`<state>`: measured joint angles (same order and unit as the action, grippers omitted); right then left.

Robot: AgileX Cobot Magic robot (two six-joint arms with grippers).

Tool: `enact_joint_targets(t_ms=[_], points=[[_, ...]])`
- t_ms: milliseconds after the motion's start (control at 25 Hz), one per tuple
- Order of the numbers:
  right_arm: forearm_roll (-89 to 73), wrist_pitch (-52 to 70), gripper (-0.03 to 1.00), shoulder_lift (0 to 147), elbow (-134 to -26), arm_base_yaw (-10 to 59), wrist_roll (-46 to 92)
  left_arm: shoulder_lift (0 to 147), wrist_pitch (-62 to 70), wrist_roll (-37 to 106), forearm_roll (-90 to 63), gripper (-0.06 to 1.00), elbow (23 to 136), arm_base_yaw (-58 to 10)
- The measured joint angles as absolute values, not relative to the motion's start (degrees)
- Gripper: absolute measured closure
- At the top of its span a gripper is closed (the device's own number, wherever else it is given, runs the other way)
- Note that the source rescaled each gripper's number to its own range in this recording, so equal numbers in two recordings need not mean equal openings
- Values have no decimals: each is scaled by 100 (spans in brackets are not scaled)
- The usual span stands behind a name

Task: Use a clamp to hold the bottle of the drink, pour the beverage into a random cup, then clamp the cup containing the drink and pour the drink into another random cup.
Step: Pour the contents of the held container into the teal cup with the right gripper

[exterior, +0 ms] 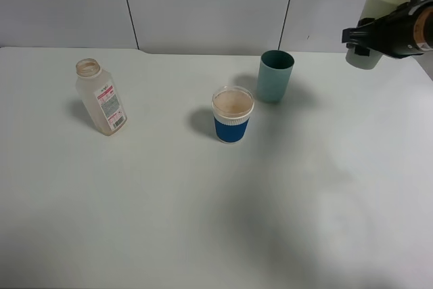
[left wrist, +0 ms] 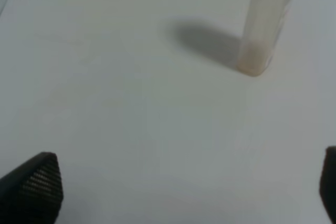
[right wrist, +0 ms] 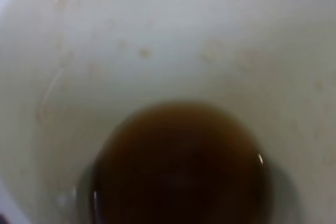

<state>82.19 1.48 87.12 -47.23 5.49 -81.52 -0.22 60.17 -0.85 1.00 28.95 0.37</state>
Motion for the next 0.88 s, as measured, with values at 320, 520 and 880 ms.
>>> enact_joint_targets(t_ms=[320, 520, 880], points=[[9839, 723, 95, 9211, -5236, 1218, -9821, -22, 6017, -85, 100, -5, 2895, 37], [9899, 830, 95, 9494, -5480, 1367, -9930, -22, 6017, -85, 100, -5, 2895, 37], [9902, 1246, 95, 9874, -5599, 1569, -9638, -22, 6017, -85, 100, -5, 2895, 37]])
